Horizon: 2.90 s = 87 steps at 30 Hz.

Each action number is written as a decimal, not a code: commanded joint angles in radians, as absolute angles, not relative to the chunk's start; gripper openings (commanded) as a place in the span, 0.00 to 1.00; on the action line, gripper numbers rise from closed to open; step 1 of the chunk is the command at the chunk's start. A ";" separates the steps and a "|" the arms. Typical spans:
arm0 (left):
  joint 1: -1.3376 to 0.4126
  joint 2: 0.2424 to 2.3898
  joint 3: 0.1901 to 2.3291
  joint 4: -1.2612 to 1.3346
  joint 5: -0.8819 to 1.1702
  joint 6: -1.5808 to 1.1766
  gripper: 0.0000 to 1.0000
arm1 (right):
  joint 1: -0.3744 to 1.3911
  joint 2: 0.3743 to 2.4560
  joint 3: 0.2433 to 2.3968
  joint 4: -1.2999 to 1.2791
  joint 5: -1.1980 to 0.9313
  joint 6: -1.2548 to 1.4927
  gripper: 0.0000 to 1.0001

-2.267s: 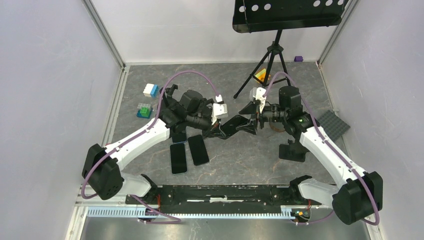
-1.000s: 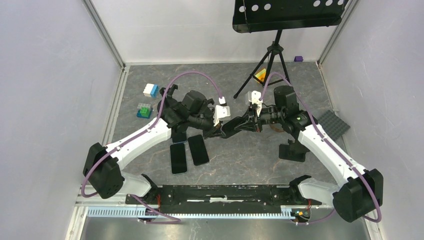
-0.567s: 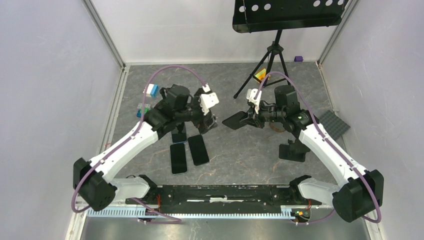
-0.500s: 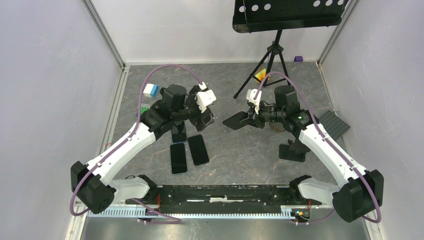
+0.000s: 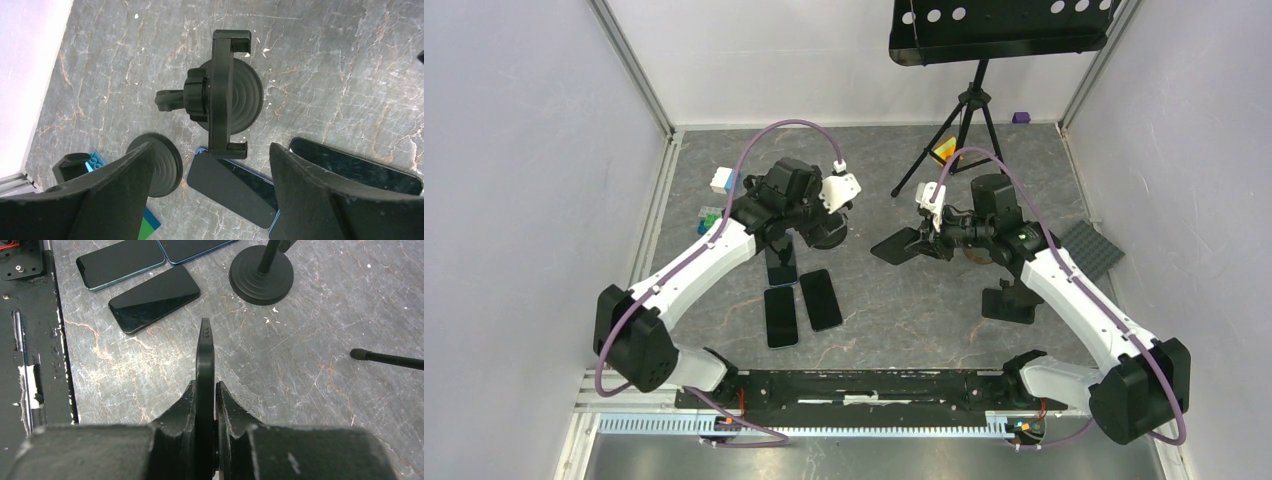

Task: Place the phone on the phone stand
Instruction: Adjust the phone, then move the phone stand to the center of the board.

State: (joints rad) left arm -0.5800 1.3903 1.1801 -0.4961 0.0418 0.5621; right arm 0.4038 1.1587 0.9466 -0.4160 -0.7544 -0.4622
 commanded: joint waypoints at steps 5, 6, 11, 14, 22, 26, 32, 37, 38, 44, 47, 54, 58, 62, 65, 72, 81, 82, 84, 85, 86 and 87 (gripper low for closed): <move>-0.580 1.419 1.247 -0.509 0.016 0.628 0.71 | 0.402 1.143 0.946 -0.367 -0.780 -0.472 0.00; -0.580 1.420 1.247 -0.507 0.018 0.627 0.68 | 0.402 1.145 0.945 -0.365 -0.783 -0.472 0.00; -0.580 1.433 1.249 -0.503 0.033 0.613 0.58 | 0.401 1.151 0.947 -0.365 -0.790 -0.469 0.00; -0.580 1.439 1.245 -0.502 0.050 0.600 0.49 | 0.402 1.148 0.952 -0.366 -0.790 -0.465 0.00; -0.580 1.424 1.265 -0.543 0.253 0.574 0.09 | 0.402 1.138 0.987 -0.386 -0.787 -0.461 0.00; -0.581 1.403 1.280 -0.579 0.409 0.555 0.02 | 0.402 1.133 1.016 -0.425 -0.784 -0.474 0.00; -0.605 1.413 1.324 -0.646 0.533 0.524 0.02 | 0.427 1.141 1.092 -0.533 -0.784 -0.520 0.00; -0.675 1.425 1.320 -0.646 0.555 0.502 0.02 | 0.494 1.171 1.159 -0.649 -0.810 -0.570 0.00; -0.683 1.429 1.321 -0.645 0.564 0.498 0.02 | 0.509 1.175 1.168 -0.673 -0.809 -0.584 0.00; -0.725 1.430 1.301 -0.655 0.584 0.547 0.02 | 0.590 1.183 1.201 -0.726 -0.795 -0.635 0.00; -0.726 1.433 1.310 -0.697 0.603 0.579 0.02 | 0.611 1.215 1.242 -0.785 -0.799 -0.699 0.00; -0.726 1.434 1.332 -0.759 0.596 0.621 0.20 | 0.627 1.271 1.318 -0.868 -0.783 -0.817 0.00; -0.726 1.412 1.319 -0.756 0.605 0.625 0.58 | 0.627 1.285 1.342 -0.889 -0.782 -0.849 0.00; -0.713 1.351 1.291 -0.748 0.580 0.666 0.90 | 0.627 1.292 1.367 -0.914 -0.776 -0.868 0.00; -0.677 1.306 1.289 -0.779 0.601 0.708 1.00 | 0.629 1.308 1.389 -0.932 -0.778 -0.876 0.00; -0.617 1.277 1.318 -0.928 0.609 0.827 1.00 | 0.674 1.363 1.460 -0.980 -0.756 -0.913 0.00; -0.597 1.284 1.302 -0.923 0.622 0.809 1.00 | 0.702 1.481 1.597 -1.161 -0.689 -1.082 0.00; -0.598 1.289 1.303 -0.919 0.625 0.803 1.00 | 0.704 1.491 1.606 -1.181 -0.683 -1.100 0.00; -0.598 1.296 1.303 -0.907 0.637 0.792 1.00 | 0.703 1.514 1.626 -1.221 -0.669 -1.138 0.00; -0.597 1.299 1.302 -0.904 0.645 0.790 1.00 | 0.704 1.523 1.635 -1.236 -0.660 -1.147 0.00; -0.597 1.301 1.300 -0.898 0.652 0.786 1.00 | 0.704 1.530 1.641 -1.241 -0.648 -1.153 0.00; -0.597 1.302 1.297 -0.891 0.656 0.785 1.00 | 0.704 1.533 1.645 -1.242 -0.638 -1.156 0.00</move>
